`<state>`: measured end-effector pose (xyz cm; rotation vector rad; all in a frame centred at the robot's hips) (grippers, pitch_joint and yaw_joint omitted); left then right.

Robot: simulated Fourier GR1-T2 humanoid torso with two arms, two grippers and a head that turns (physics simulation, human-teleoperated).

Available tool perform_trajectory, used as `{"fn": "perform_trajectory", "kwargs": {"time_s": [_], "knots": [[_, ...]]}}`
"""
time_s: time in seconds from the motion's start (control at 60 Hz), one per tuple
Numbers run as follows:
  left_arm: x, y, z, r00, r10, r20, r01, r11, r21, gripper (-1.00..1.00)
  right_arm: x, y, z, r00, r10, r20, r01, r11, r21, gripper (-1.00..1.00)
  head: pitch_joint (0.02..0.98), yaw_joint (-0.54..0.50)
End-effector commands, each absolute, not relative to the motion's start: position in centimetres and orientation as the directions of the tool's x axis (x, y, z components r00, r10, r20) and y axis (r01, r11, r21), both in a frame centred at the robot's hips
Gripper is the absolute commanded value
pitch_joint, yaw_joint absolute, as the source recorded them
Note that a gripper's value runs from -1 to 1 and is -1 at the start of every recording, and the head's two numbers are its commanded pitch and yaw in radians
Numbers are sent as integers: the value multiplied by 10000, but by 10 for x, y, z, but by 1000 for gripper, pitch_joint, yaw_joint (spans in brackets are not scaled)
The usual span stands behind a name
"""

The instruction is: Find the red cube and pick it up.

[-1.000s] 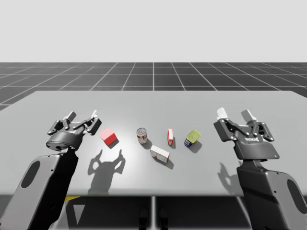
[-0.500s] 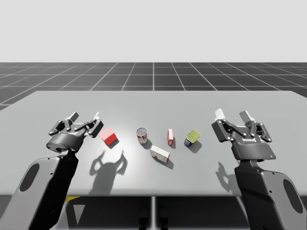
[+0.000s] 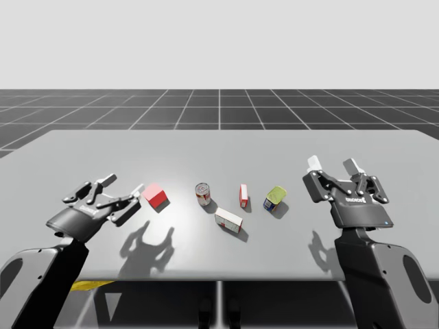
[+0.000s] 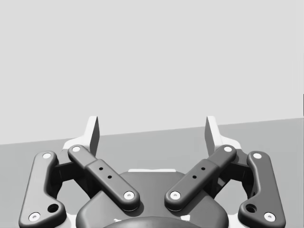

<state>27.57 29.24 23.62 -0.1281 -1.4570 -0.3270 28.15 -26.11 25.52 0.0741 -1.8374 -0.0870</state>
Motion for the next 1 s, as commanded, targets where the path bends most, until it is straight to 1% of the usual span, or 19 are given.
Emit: {"fn": "perform_trajectory", "kwargs": {"time_s": [0.017,0.067,0.1,0.167,0.2,0.25,0.283,0.35,0.4,0.55,0.583,0.633,0.683,0.783,0.833,0.9,1.0], "knots": [[270,309,208,1275,-1771,9759,3697,9215,1189,-1000,282,-262,255,-2665,-960,9590,0,9950,996,-1000,744,385],[271,312,203,1383,-1805,9738,3796,9178,1162,-1000,282,-261,254,-2657,-961,9593,-11,9950,994,-1000,745,386],[272,316,196,1487,-1974,9690,3858,9138,1270,-1000,282,-260,254,-2652,-944,9596,-26,9953,972,-1000,745,386],[274,317,188,1680,-2124,9626,4023,9063,1297,-1000,283,-260,254,-2649,-933,9598,-37,9954,958,-1000,746,386],[277,317,180,1716,-2375,9561,4077,9006,1505,-1000,283,-260,254,-2644,-921,9600,-38,9955,945,-1000,746,388],[278,317,175,1833,-2380,9538,4224,8952,1422,-1000,284,-260,253,-2643,-916,9601,-33,9956,940,-1000,746,389],[281,317,170,1890,-2513,9493,4249,8924,1517,-1000,284,-260,253,-2637,-921,9602,-21,9955,949,-1000,747,390],[284,315,164,2049,-2508,9461,4378,8880,1406,-1000,284,-260,253,-2632,-923,9603,-14,9955,953,-1000,748,390],[288,314,160,2163,-2581,9416,4355,8887,1436,-1000,284,-260,253,-2627,-924,9604,-13,9954,954,-1000,751,391],[299,310,153,2402,-2581,9358,4409,8878,1317,-1000,284,-260,252,-2617,-923,9607,-11,9954,953,-1000,754,392],[301,310,152,2396,-2648,9341,4373,8884,1397,-1000,284,-260,252,-2611,-921,9609,-7,9955,953,-1000,755,392],[305,309,151,2473,-2595,9336,4381,8893,1311,-1000,284,-260,252,-2606,-918,9611,-6,9955,949,-1000,756,390],[311,307,149,2541,-2622,9309,4324,8918,1332,-1000,284,-260,252,-2611,-924,9609,-13,9954,954,-1000,757,389],[320,305,147,2715,-2494,9296,4353,8932,1125,-1000,284,-260,252,-2601,-920,9612,-19,9955,948,-1000,757,388],[323,303,146,2757,-2494,9283,4335,8942,1115,-1000,284,-260,252,-2601,-920,9612,-18,9955,948,-1000,757,387],[330,301,143,2910,-2343,9276,4257,9000,938,-1000,284,-260,252,-2602,-933,9610,-11,9954,963,-1000,758,386],[336,298,140,3000,-2277,9264,4150,9055,882,-1000,284,-260,252,-2605,-937,9609,-17,9953,966,-1000,759,385]]}}
